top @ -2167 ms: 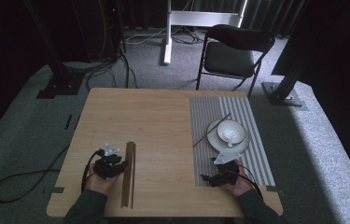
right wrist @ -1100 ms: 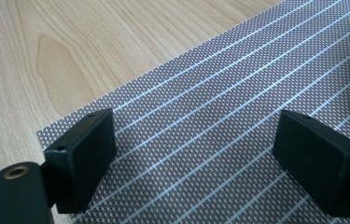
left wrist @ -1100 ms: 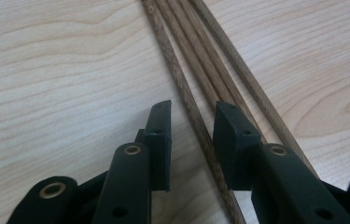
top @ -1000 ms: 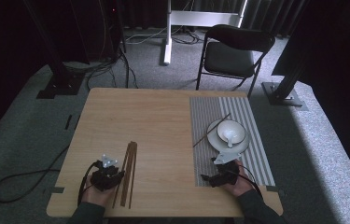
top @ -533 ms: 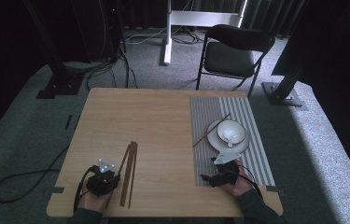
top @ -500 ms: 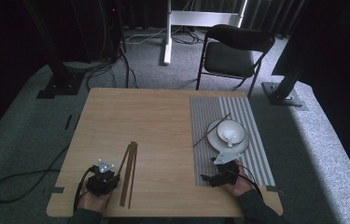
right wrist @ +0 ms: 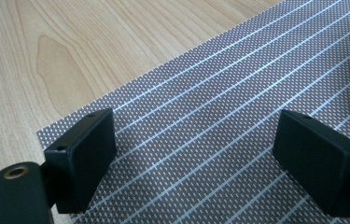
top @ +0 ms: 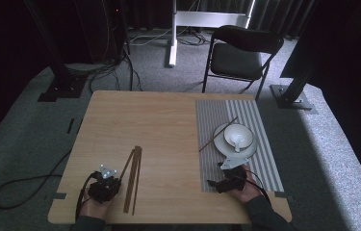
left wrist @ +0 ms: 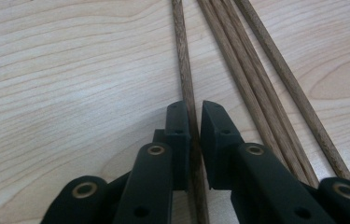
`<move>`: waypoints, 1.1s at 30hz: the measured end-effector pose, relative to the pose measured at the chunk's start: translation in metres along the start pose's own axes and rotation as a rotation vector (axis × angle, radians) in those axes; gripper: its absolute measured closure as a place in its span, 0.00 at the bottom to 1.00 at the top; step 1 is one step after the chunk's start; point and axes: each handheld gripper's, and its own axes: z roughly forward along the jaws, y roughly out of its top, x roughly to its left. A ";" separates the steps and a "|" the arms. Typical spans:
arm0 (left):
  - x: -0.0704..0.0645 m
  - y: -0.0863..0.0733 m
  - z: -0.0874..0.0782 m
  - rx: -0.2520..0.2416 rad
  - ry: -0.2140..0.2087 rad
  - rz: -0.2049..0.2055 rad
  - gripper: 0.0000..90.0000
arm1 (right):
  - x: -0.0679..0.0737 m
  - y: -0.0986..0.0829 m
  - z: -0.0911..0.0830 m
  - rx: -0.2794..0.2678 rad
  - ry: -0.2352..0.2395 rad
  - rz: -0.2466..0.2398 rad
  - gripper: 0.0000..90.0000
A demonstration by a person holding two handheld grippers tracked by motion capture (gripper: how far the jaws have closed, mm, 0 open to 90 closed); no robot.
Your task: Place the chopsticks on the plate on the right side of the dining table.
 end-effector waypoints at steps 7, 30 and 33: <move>0.001 0.000 0.000 -0.004 -0.003 -0.012 0.93 | 0.000 0.000 0.000 0.000 0.000 0.000 0.14; 0.008 0.009 0.003 -0.024 0.013 -0.032 0.94 | 0.000 0.000 0.000 0.000 0.000 0.000 0.14; 0.010 0.011 0.001 -0.033 0.018 -0.032 0.94 | 0.000 0.000 0.000 0.000 0.000 0.000 0.14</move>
